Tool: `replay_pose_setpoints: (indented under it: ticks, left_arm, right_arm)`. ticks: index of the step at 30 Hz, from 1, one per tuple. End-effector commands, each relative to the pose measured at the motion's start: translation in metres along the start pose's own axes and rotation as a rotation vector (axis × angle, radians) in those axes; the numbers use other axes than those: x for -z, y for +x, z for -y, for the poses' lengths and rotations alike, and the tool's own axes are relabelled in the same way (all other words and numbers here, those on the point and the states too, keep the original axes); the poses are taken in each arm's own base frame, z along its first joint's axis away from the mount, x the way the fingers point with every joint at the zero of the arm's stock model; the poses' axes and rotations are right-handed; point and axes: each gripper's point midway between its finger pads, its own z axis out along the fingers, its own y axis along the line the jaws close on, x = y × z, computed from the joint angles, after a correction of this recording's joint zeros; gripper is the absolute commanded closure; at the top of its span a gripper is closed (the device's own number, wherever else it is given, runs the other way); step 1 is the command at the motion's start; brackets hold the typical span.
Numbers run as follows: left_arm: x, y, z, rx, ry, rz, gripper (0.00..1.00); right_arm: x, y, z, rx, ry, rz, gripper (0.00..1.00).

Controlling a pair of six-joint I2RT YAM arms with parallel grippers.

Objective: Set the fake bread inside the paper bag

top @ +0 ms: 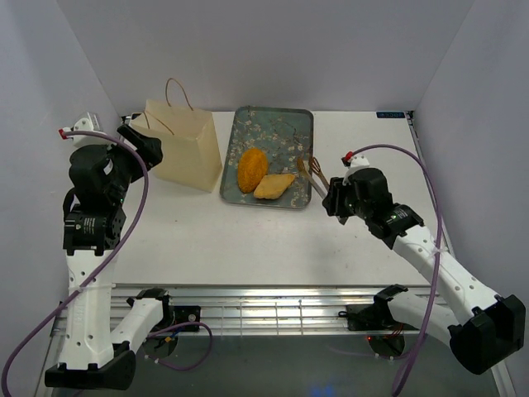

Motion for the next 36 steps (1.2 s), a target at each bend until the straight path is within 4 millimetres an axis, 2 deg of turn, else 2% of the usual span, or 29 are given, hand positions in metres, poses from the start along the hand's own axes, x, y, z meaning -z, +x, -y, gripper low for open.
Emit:
replay_pose_setpoints:
  ticks: [1, 11, 20, 23, 27, 36]
  left_arm:
    - [-0.003, 0.001, 0.002, -0.013, 0.018, -0.004, 0.11]
    - [-0.009, 0.004, 0.003, -0.017, 0.022, -0.018, 0.11]
    - [-0.007, 0.006, 0.002, -0.017, 0.024, -0.023, 0.11]
    - [-0.006, 0.005, 0.003, -0.015, 0.029, -0.021, 0.11]
    - [-0.004, 0.004, 0.003, -0.015, 0.028, -0.017, 0.11]
    - [-0.003, 0.006, 0.002, -0.017, 0.026, -0.021, 0.11]
  right_arm:
    - [-0.001, -0.002, -0.015, -0.105, -0.115, -0.005, 0.52]
    - [-0.005, 0.019, -0.024, -0.326, -0.333, -0.104, 0.48]
    - [0.007, 0.013, -0.032, -0.552, -0.46, -0.178, 0.47]
    - [0.008, 0.017, -0.032, -0.621, -0.479, -0.213, 0.47]
    - [0.008, 0.031, -0.029, -0.712, -0.494, -0.269, 0.47]
    - [0.004, 0.039, -0.027, -0.794, -0.513, -0.294, 0.47]
